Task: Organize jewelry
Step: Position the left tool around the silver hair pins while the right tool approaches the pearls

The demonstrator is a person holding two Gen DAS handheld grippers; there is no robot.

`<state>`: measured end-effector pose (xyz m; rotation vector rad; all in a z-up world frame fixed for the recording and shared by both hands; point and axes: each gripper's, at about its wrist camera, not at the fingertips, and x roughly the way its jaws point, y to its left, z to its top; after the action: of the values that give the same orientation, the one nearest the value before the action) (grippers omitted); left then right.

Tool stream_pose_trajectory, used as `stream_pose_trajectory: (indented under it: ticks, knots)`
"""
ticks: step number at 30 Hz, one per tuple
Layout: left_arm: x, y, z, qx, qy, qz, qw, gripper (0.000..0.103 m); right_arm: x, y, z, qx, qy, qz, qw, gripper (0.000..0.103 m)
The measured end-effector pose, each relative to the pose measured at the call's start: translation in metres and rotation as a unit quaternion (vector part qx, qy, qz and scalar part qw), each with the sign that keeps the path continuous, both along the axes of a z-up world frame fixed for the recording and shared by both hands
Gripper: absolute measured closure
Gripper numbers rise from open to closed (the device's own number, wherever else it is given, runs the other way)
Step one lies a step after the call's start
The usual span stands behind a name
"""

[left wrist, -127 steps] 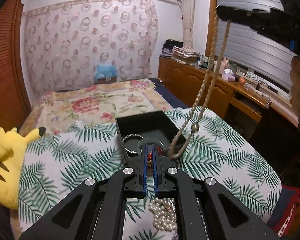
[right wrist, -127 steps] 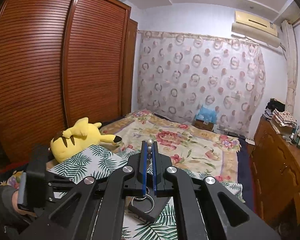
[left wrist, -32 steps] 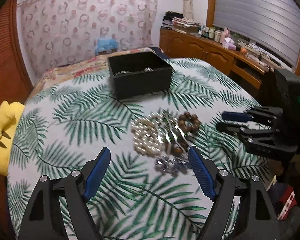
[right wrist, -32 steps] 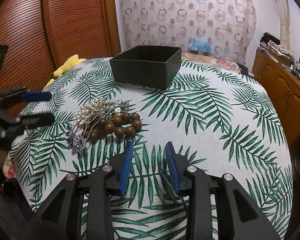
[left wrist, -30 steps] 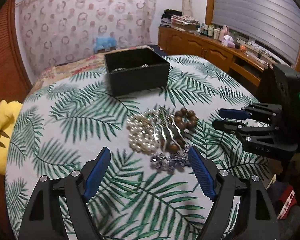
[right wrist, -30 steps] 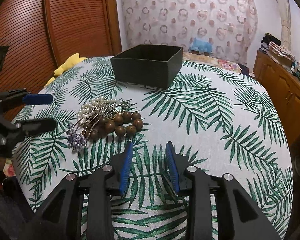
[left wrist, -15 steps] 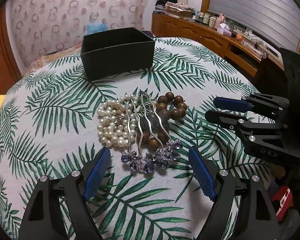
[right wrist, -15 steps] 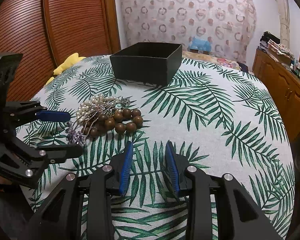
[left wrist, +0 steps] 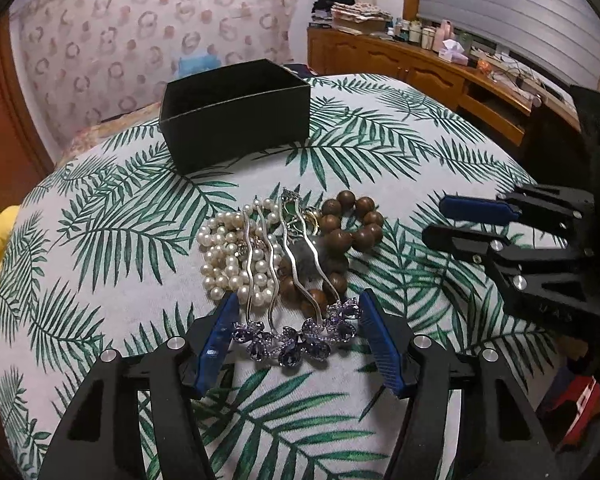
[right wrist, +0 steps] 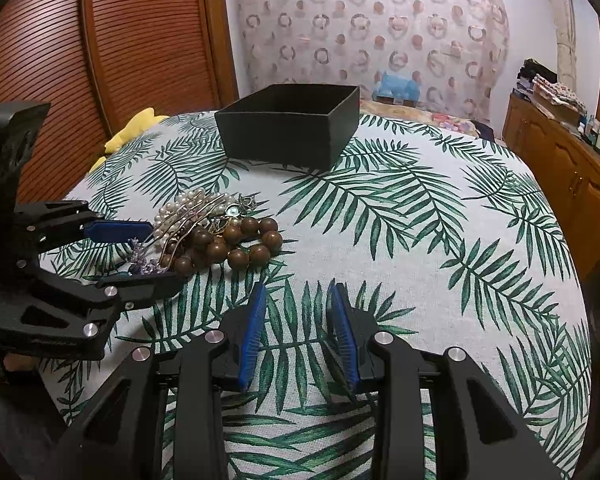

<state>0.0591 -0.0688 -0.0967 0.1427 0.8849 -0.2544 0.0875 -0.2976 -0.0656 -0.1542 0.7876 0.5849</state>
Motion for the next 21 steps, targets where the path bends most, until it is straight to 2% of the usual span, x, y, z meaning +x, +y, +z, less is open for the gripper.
stream_pose_trajectory:
  ticks: [9,13,21]
  knots:
    - [-0.02,0.015,0.025,-0.021,-0.035,-0.004,0.9992,0.044,0.003,0.004,-0.001,-0.005,0.011,0.009,1.0,0.067]
    - [-0.029,0.024,0.035,-0.024,-0.051,-0.002,0.9984,0.044,0.0,0.014,0.002,-0.033,-0.003,0.023,0.999,0.067]
    - [-0.039,0.045,0.043,-0.033,-0.061,0.014,0.9975,0.044,-0.001,0.046,0.019,-0.044,-0.02,0.073,0.996,0.067]
